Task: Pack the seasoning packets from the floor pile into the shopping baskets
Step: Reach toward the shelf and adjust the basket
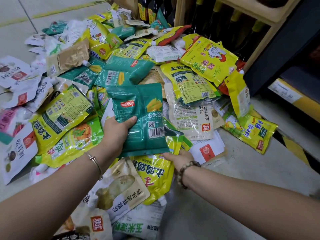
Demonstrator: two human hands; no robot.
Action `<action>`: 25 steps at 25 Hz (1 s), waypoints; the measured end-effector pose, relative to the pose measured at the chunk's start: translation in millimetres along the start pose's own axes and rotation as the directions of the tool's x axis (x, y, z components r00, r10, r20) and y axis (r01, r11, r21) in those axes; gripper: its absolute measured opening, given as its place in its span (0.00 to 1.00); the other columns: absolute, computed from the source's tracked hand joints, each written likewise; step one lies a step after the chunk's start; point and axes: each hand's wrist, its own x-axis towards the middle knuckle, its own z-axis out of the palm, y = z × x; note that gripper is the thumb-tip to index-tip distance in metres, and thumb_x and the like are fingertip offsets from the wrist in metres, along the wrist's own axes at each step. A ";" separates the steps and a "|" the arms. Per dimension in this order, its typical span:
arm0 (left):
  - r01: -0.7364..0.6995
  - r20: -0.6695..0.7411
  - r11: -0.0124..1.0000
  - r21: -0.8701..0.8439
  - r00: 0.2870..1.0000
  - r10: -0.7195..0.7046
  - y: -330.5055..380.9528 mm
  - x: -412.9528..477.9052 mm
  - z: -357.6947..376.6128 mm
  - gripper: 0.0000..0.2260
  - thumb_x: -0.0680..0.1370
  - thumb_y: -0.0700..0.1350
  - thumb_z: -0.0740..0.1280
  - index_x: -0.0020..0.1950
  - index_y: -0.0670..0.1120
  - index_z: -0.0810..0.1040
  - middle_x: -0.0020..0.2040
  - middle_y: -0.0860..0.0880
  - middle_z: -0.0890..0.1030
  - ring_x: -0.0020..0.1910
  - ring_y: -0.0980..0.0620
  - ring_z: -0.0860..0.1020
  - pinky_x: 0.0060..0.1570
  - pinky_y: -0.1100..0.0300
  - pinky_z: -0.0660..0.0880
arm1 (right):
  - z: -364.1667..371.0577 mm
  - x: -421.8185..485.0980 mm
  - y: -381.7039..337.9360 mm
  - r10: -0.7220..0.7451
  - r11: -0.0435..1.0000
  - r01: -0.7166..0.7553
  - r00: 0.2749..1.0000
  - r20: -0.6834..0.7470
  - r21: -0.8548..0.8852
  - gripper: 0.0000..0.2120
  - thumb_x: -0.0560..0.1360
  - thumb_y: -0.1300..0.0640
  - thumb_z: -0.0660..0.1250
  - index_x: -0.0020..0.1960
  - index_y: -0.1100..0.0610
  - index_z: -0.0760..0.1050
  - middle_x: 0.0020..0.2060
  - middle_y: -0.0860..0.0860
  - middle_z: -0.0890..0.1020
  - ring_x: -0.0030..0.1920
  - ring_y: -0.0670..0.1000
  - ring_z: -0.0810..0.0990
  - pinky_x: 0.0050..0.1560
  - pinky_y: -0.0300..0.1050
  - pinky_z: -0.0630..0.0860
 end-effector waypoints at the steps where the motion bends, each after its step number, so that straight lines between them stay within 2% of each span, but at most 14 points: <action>1: 0.004 0.001 1.000 -0.016 1.000 -0.004 0.2 0.4 -0.2 0.04 0.73 0.37 0.71 0.43 0.45 0.79 0.34 0.51 0.84 0.33 0.51 0.83 0.28 0.61 0.77 | -5.2 -0.7 0.1 -0.029 0.997 0.030 0.999 -0.014 0.068 0.22 0.67 0.52 0.75 0.56 0.61 0.76 0.53 0.58 0.81 0.53 0.59 0.80 0.58 0.55 0.75; 3: 0.032 0.007 0.997 -0.072 0.999 -0.032 1.6 -0.8 0.9 0.05 0.73 0.37 0.72 0.44 0.45 0.78 0.36 0.48 0.85 0.34 0.48 0.84 0.29 0.58 0.78 | -27.1 -0.5 -4.1 -0.042 0.982 0.051 0.998 -0.050 0.183 0.11 0.67 0.60 0.75 0.47 0.60 0.78 0.46 0.58 0.83 0.46 0.59 0.82 0.53 0.57 0.77; 4: 0.053 0.011 0.995 -0.090 0.999 -0.052 1.5 -2.6 2.6 0.06 0.72 0.37 0.72 0.45 0.44 0.78 0.37 0.47 0.85 0.34 0.48 0.84 0.28 0.57 0.78 | -43.9 0.2 -6.9 -0.049 0.975 0.064 0.996 -0.072 0.213 0.09 0.67 0.62 0.74 0.46 0.60 0.78 0.44 0.58 0.83 0.44 0.58 0.82 0.50 0.55 0.79; 6: 0.072 0.019 0.994 -0.081 0.997 -0.070 -0.3 -7.6 10.2 0.07 0.72 0.37 0.72 0.48 0.42 0.78 0.39 0.46 0.85 0.34 0.48 0.84 0.28 0.59 0.78 | -84.5 -4.0 -13.2 -0.077 0.970 0.109 0.986 -0.149 0.215 0.08 0.69 0.65 0.72 0.46 0.58 0.77 0.43 0.57 0.83 0.38 0.54 0.82 0.39 0.45 0.79; 8: 0.027 0.070 0.999 -0.020 0.997 -0.025 -2.0 -13.8 23.6 0.02 0.74 0.39 0.71 0.44 0.44 0.79 0.35 0.51 0.85 0.32 0.54 0.83 0.27 0.64 0.76 | -127.1 -14.7 -17.0 -0.100 0.964 0.162 0.956 -0.277 0.209 0.07 0.70 0.65 0.71 0.43 0.55 0.77 0.38 0.53 0.82 0.34 0.49 0.80 0.29 0.36 0.76; 10: -0.018 0.144 0.999 0.044 0.990 0.011 0.5 -22.3 40.2 0.08 0.77 0.44 0.67 0.39 0.45 0.79 0.31 0.55 0.83 0.30 0.59 0.81 0.26 0.67 0.74 | -166.0 -28.5 -18.3 -0.116 0.954 0.214 0.909 -0.401 0.210 0.07 0.70 0.65 0.71 0.43 0.55 0.76 0.34 0.49 0.81 0.29 0.44 0.78 0.24 0.32 0.73; 12: 0.008 0.252 1.000 0.011 0.968 -0.010 8.3 -32.2 59.5 0.10 0.79 0.46 0.64 0.42 0.43 0.79 0.31 0.53 0.83 0.30 0.58 0.82 0.26 0.67 0.74 | -199.6 -42.3 -21.2 -0.122 0.922 0.268 0.886 -0.448 0.279 0.07 0.72 0.66 0.69 0.47 0.57 0.76 0.35 0.49 0.82 0.27 0.44 0.79 0.30 0.37 0.77; 14: 0.037 0.360 0.999 -0.019 0.933 -0.028 18.0 -43.0 80.7 0.09 0.80 0.46 0.63 0.44 0.43 0.79 0.33 0.51 0.84 0.32 0.54 0.83 0.27 0.65 0.75 | -224.7 -57.5 -26.4 -0.125 0.876 0.322 0.871 -0.475 0.360 0.07 0.73 0.68 0.66 0.45 0.58 0.76 0.38 0.52 0.82 0.27 0.45 0.81 0.37 0.45 0.79; 17: 0.076 0.487 0.989 -0.125 0.873 -0.006 38.3 -59.7 109.1 0.09 0.80 0.41 0.61 0.43 0.43 0.78 0.33 0.50 0.84 0.31 0.54 0.83 0.27 0.64 0.76 | -243.8 -82.3 -41.9 -0.151 0.860 0.395 0.801 -0.579 0.323 0.07 0.72 0.70 0.66 0.46 0.60 0.75 0.36 0.55 0.82 0.26 0.47 0.80 0.30 0.41 0.79; 18: 0.048 0.519 0.992 -0.118 0.854 0.020 47.1 -65.1 117.9 0.09 0.80 0.40 0.61 0.43 0.43 0.78 0.32 0.51 0.84 0.31 0.55 0.82 0.27 0.66 0.75 | -249.2 -90.9 -48.8 -0.166 0.858 0.421 0.769 -0.617 0.294 0.08 0.72 0.69 0.66 0.48 0.60 0.75 0.39 0.58 0.82 0.30 0.50 0.82 0.35 0.44 0.81; 20: -0.055 0.529 0.996 -0.071 0.845 0.084 62.5 -73.0 133.0 0.09 0.80 0.41 0.61 0.41 0.44 0.77 0.30 0.55 0.83 0.29 0.59 0.81 0.25 0.69 0.74 | -260.2 -106.9 -67.2 -0.208 0.863 0.457 0.709 -0.674 0.214 0.09 0.71 0.68 0.68 0.51 0.61 0.75 0.48 0.61 0.81 0.40 0.56 0.81 0.48 0.54 0.79; 23: -0.187 0.454 0.979 -0.083 0.867 0.204 80.5 -79.6 154.2 0.11 0.80 0.42 0.63 0.37 0.45 0.76 0.26 0.56 0.80 0.26 0.60 0.79 0.24 0.69 0.71 | -285.9 -135.2 -100.1 -0.303 0.872 0.487 0.629 -0.716 0.058 0.11 0.71 0.66 0.68 0.54 0.63 0.76 0.51 0.61 0.81 0.44 0.58 0.80 0.50 0.53 0.78; 25: -0.214 0.413 0.970 -0.114 0.878 0.242 93.2 -85.0 167.3 0.09 0.80 0.43 0.64 0.39 0.46 0.77 0.29 0.56 0.81 0.29 0.58 0.80 0.27 0.66 0.74 | -308.6 -155.4 -116.8 -0.341 0.847 0.531 0.589 -0.732 0.032 0.13 0.72 0.65 0.68 0.57 0.65 0.76 0.54 0.63 0.80 0.49 0.60 0.80 0.57 0.56 0.76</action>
